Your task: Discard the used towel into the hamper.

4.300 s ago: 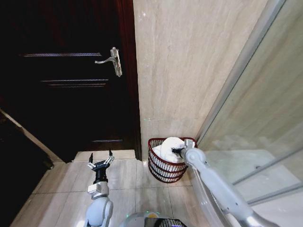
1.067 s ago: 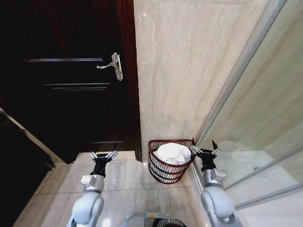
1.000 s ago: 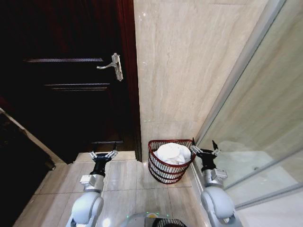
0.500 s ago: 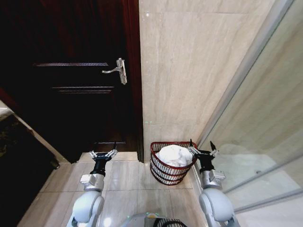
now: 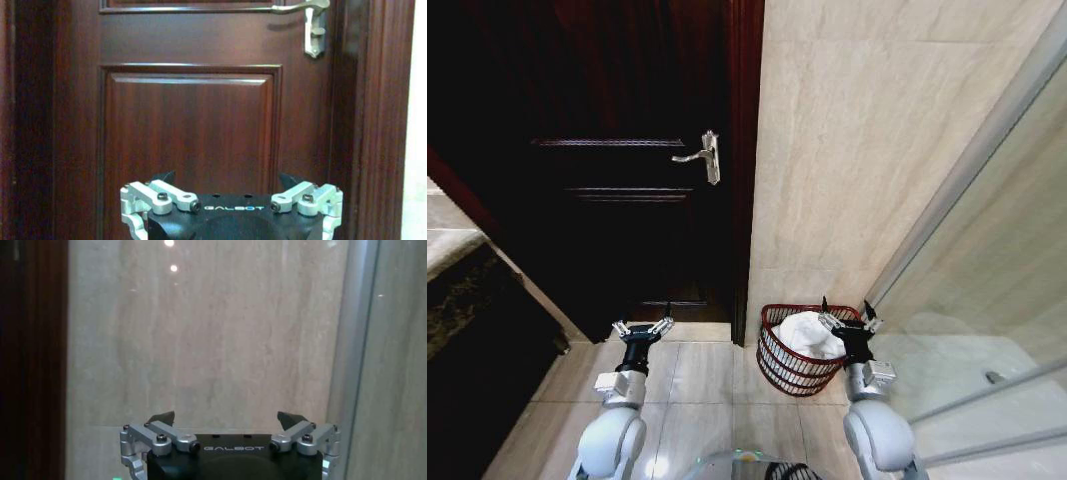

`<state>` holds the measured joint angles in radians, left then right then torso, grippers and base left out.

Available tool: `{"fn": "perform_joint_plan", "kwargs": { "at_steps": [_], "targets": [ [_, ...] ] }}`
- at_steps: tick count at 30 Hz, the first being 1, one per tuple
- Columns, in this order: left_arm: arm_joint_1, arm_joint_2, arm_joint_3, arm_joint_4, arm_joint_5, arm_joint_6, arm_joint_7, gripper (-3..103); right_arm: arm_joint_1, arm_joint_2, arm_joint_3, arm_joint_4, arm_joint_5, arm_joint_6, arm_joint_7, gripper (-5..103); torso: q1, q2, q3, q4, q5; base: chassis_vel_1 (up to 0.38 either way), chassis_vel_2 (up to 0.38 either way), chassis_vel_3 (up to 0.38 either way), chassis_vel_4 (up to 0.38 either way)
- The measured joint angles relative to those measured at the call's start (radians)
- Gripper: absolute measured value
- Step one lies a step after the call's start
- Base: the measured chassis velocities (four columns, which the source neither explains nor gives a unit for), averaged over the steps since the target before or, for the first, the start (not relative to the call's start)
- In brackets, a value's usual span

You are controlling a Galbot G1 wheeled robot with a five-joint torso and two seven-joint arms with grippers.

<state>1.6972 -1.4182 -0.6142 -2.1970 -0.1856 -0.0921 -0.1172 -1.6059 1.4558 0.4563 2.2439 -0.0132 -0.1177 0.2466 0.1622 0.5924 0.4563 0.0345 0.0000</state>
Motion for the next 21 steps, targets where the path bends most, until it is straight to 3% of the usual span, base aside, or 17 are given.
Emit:
{"fn": "perform_joint_plan", "kwargs": {
  "at_steps": [21],
  "targets": [
    [-0.010,-0.008,0.002,0.010,0.010,-0.003,-0.006,100,-0.007,-0.010,0.002,-0.003,0.027,0.032,0.019,100,0.025,0.060,0.035,0.0004,0.0001,0.059,0.059,-0.025,-0.016]
  ]
}}
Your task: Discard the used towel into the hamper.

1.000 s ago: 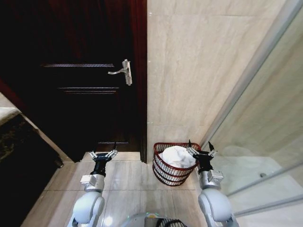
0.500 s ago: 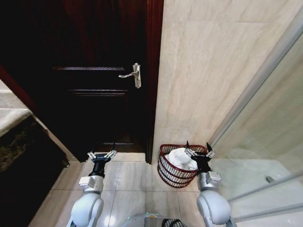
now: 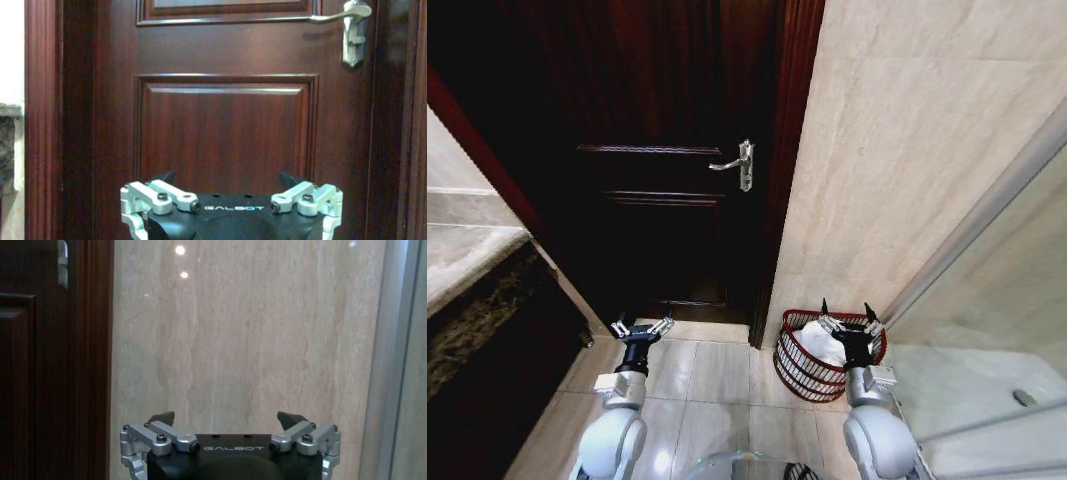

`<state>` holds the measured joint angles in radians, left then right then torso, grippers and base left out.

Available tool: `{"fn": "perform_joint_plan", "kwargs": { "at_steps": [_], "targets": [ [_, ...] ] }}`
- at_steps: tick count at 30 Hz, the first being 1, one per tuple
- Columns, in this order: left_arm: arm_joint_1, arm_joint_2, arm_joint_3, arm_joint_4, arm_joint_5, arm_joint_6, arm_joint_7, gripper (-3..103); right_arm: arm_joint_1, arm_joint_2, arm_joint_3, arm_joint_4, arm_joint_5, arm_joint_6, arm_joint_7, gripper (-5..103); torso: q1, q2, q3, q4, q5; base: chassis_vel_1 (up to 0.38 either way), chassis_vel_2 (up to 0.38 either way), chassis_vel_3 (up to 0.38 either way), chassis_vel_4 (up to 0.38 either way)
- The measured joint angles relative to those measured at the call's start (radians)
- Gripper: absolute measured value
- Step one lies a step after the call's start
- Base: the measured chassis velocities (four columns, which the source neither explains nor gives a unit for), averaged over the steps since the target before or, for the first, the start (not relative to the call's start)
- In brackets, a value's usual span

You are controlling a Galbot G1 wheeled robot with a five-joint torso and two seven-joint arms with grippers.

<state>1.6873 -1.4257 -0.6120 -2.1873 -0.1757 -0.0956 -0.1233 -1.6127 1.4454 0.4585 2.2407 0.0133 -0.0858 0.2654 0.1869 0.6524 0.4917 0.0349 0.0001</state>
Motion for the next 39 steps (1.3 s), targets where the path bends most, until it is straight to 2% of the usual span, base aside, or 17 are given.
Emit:
{"fn": "perform_joint_plan", "kwargs": {
  "at_steps": [39],
  "targets": [
    [-0.013,0.009,-0.005,0.011,-0.008,0.006,-0.006,100,-0.002,0.005,0.015,0.021,0.011,0.002,0.010,100,0.071,0.166,0.095,0.0001,-0.0001,0.000,0.000,0.000,0.000]
  ]
}}
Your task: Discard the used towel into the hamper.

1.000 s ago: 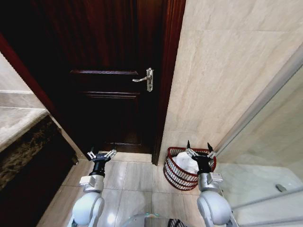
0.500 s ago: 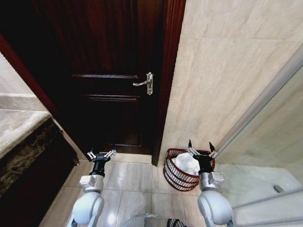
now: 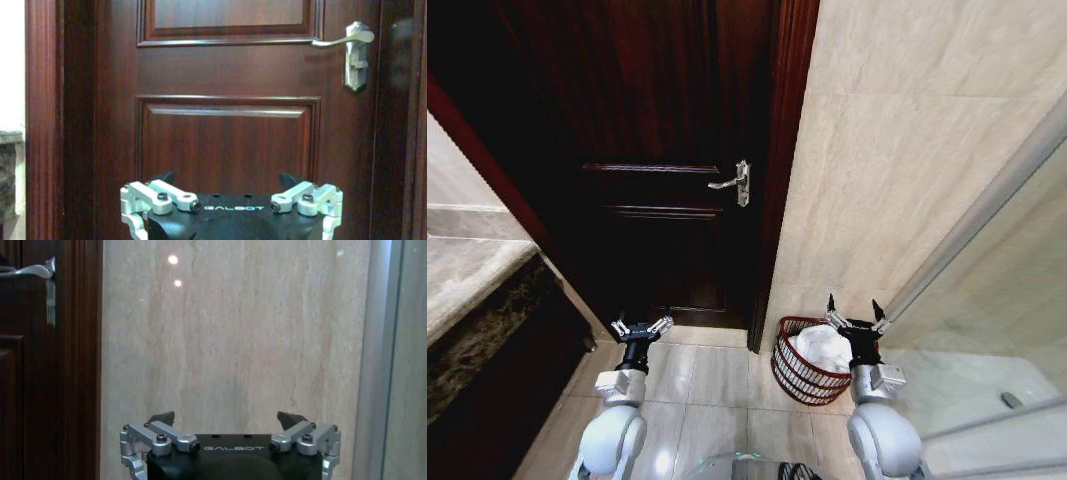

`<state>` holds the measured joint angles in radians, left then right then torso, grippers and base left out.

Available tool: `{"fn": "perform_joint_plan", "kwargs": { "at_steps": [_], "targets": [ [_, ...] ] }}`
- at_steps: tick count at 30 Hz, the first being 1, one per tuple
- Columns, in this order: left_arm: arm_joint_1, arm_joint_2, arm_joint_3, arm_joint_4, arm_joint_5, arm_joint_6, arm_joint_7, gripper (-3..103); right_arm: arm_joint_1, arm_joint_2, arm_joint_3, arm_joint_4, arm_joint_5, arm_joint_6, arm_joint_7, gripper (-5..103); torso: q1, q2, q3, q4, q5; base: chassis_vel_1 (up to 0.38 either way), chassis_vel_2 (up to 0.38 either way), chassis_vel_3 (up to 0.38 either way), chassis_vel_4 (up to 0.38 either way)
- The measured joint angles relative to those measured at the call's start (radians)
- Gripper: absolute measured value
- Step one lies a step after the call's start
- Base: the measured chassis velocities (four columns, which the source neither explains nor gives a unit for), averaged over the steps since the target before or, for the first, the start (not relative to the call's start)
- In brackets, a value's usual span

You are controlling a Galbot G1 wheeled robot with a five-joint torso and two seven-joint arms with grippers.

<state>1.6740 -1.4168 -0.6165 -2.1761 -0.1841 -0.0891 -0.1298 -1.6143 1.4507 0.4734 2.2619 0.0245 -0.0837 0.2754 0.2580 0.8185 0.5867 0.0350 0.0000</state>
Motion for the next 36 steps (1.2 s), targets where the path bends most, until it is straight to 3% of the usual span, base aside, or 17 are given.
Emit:
{"fn": "perform_joint_plan", "kwargs": {
  "at_steps": [11,17,28,33,36],
  "targets": [
    [0.001,0.008,-0.005,-0.016,-0.010,0.032,-0.014,100,-0.006,-0.007,0.041,0.014,0.017,-0.029,0.009,100,0.023,0.049,0.026,0.0000,0.0000,0.000,0.000,0.000,0.000],
    [0.004,0.037,-0.018,-0.035,-0.025,0.058,-0.011,100,-0.028,-0.027,0.129,0.043,0.076,-0.056,-0.048,100,0.036,0.081,0.045,0.0000,0.0001,0.000,0.000,0.000,0.000],
    [0.028,0.033,-0.021,-0.092,-0.019,0.083,-0.004,100,-0.088,-0.009,0.155,0.088,0.079,-0.055,-0.131,100,0.058,0.130,0.072,0.0000,0.0001,0.000,0.000,0.000,0.000],
    [0.036,0.032,-0.025,-0.098,0.005,0.073,-0.007,100,-0.101,0.003,0.148,0.102,0.073,-0.048,-0.131,100,0.068,0.153,0.085,0.0000,0.0000,0.000,0.000,0.000,0.000],
    [0.028,0.030,-0.041,-0.065,0.063,0.012,-0.001,100,-0.108,0.011,0.141,0.107,0.065,-0.043,-0.130,100,0.075,0.168,0.093,0.0000,-0.0002,0.000,0.000,0.000,0.000]
  ]
}}
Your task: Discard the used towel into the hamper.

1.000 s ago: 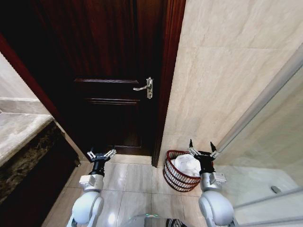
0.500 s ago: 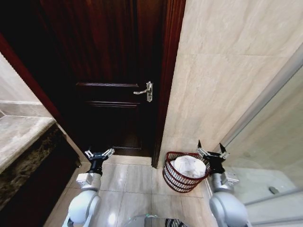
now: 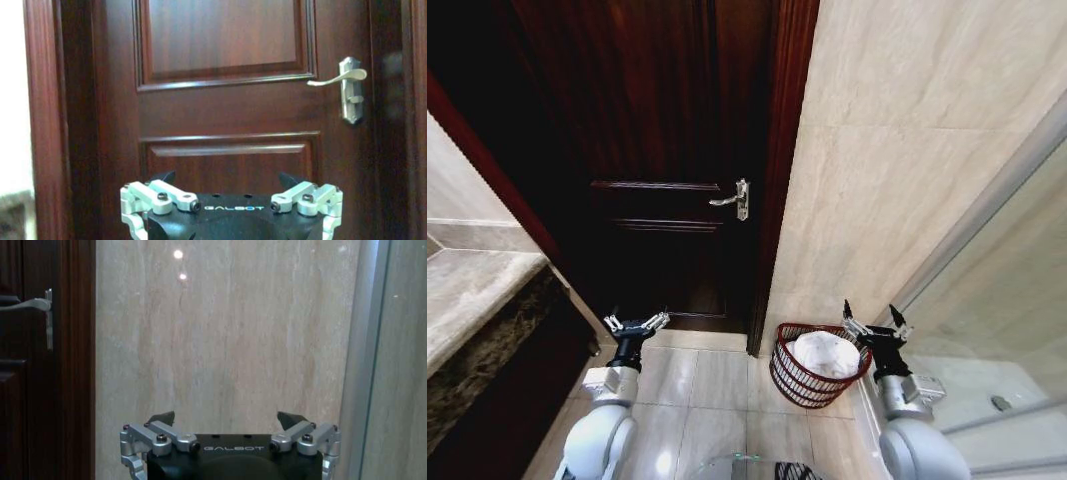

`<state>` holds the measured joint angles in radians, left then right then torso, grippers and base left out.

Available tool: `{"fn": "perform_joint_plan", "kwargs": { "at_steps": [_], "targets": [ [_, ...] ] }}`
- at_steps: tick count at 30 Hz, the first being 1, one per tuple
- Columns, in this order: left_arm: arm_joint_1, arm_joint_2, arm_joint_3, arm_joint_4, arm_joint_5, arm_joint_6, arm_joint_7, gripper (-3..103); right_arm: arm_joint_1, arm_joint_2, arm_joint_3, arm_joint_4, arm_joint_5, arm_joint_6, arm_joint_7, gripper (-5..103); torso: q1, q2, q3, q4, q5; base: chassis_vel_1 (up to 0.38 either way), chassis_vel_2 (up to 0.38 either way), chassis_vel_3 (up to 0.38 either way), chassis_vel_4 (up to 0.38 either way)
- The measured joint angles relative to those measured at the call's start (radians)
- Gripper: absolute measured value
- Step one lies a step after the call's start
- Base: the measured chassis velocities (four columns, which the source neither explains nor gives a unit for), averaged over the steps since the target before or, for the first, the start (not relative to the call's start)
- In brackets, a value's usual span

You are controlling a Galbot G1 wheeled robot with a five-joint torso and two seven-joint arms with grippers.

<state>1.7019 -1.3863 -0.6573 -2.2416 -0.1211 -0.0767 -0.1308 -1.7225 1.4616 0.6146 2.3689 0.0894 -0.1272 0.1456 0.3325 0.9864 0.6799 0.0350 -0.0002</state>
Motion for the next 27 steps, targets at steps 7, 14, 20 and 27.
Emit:
{"fn": "perform_joint_plan", "kwargs": {
  "at_steps": [7,14,20,27],
  "targets": [
    [-0.002,0.005,-0.041,0.031,0.041,-0.052,0.018,100,-0.008,0.004,-0.005,0.013,-0.009,0.005,0.005,100,0.015,0.035,0.020,0.0000,0.0002,0.000,0.000,0.000,0.000],
    [0.008,0.004,-0.039,0.018,-0.005,-0.037,0.024,100,-0.009,0.001,-0.019,0.029,-0.020,-0.001,0.010,100,0.032,0.071,0.040,0.0000,0.0001,0.000,0.000,0.000,0.000],
    [0.014,0.002,-0.041,0.002,-0.012,-0.033,0.023,100,-0.008,0.001,-0.026,0.029,-0.025,-0.002,0.014,100,0.042,0.095,0.052,0.0000,0.0001,0.000,0.000,0.000,0.000],
    [0.013,0.002,-0.042,0.000,-0.018,-0.032,0.022,100,-0.006,-0.006,-0.029,0.039,-0.026,-0.011,0.017,100,0.064,0.144,0.079,0.0000,0.0001,0.000,0.000,0.000,0.000]
  ]
}}
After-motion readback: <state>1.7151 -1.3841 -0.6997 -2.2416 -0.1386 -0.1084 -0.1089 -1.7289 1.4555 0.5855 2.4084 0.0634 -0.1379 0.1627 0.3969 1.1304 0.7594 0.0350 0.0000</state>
